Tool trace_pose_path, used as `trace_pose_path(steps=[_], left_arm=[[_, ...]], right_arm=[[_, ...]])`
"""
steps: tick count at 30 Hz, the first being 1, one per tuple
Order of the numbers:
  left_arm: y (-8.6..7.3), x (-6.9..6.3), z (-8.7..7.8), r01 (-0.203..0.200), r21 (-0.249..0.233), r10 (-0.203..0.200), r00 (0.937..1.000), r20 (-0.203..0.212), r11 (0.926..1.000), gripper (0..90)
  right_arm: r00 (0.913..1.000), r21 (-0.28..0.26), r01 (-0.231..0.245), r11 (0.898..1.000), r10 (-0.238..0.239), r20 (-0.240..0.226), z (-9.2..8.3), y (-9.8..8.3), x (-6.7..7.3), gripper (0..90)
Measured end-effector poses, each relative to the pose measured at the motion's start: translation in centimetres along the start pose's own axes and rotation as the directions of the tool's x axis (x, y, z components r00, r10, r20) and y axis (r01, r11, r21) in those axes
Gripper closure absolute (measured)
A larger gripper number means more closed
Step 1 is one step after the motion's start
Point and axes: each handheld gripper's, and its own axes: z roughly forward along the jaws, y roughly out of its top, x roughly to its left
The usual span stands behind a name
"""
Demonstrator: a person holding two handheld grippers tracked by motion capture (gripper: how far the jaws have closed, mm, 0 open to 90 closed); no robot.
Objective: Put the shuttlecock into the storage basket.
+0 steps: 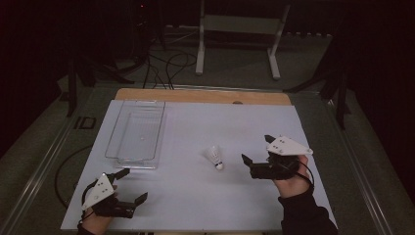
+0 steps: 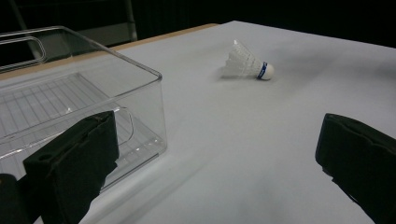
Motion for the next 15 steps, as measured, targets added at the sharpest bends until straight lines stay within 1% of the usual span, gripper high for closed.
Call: trace_pose_path(steps=[2, 3, 9, 11, 15], left_arm=[[0.0, 0.0, 0.0, 0.0, -0.001, 0.0, 1.0, 0.001, 1.0, 0.1], [0.0, 0.0, 0.0, -0.002, 0.0, 0.002, 1.0, 0.002, 1.0, 0.1], [0.0, 0.0, 0.0, 0.0, -0.001, 0.0, 1.0, 0.003, 1.0, 0.1], [0.0, 0.0, 0.0, 0.0, 0.0, 0.0, 1.0, 0.003, 1.0, 0.1], [0.0, 0.0, 0.0, 0.0, 0.0, 0.0, 1.0, 0.003, 1.0, 0.1]], right_arm=[[1.0, -0.001, -0.005, 1.0, 0.005, -0.005, 0.3, 0.2, 0.0, 7.9], [0.9998, 0.01, -0.014, 1.0, 0.014, -0.014, 0.7, 0.3, 0.0, 7.9], [0.9987, 0.019, -0.042, 0.999, 0.043, -0.027, 1.3, 0.4, -0.1, 7.9], [0.9983, 0.029, -0.041, 0.999, 0.042, -0.04, 1.8, 0.5, 0.0, 7.9], [0.9979, 0.032, -0.044, 0.999, 0.045, -0.047, 2.1, 0.6, 0.2, 7.9]])
